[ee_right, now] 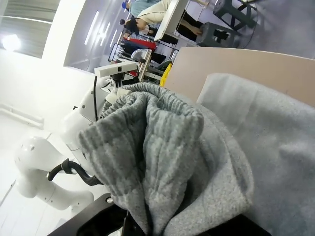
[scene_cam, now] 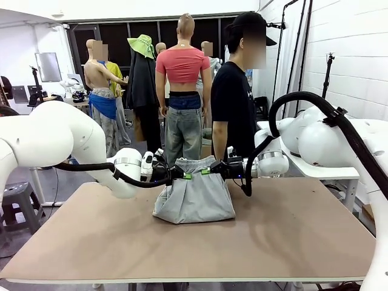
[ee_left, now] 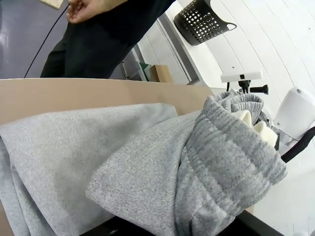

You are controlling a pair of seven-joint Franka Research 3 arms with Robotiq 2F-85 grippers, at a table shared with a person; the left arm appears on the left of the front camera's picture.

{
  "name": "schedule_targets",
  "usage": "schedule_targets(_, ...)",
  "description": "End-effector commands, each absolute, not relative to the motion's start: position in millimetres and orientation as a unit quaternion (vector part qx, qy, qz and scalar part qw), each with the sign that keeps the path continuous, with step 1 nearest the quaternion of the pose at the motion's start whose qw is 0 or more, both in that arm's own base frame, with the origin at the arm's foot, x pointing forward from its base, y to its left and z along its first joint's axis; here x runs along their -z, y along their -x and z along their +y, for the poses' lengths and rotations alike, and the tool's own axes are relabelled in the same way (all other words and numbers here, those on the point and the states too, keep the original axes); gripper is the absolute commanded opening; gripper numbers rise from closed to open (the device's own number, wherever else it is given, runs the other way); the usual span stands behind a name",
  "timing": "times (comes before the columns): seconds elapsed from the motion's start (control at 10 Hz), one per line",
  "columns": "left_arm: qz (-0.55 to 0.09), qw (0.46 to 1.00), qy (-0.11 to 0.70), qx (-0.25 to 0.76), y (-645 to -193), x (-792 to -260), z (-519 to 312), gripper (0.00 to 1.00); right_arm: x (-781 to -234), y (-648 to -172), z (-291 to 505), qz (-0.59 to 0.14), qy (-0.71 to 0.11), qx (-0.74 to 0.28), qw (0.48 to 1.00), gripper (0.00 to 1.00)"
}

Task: Fold the training pants.
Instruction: Fold the Training pants in half.

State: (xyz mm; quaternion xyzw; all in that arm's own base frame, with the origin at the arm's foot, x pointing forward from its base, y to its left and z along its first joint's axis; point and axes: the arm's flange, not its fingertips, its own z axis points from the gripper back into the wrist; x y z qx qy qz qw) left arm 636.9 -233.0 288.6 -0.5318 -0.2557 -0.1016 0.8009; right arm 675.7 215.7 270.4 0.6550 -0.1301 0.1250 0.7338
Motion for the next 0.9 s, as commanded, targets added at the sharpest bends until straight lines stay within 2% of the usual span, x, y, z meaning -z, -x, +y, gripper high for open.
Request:
schedule_targets(0.0, -0.249, 0.804, 0.535, 0.079, -649.7, -282.7, -227.9, 0.00, -273.4, -694.2, 213.8, -0.132, -0.660, -0.101, 0.732, 0.00)
schedule_targets(0.8, -0.201, 0.831, 0.518, 0.033, -671.3, -250.8, -225.6, 0.00, -246.1, -712.8, 205.3, -0.107, -0.638, -0.051, 0.761, 0.00)
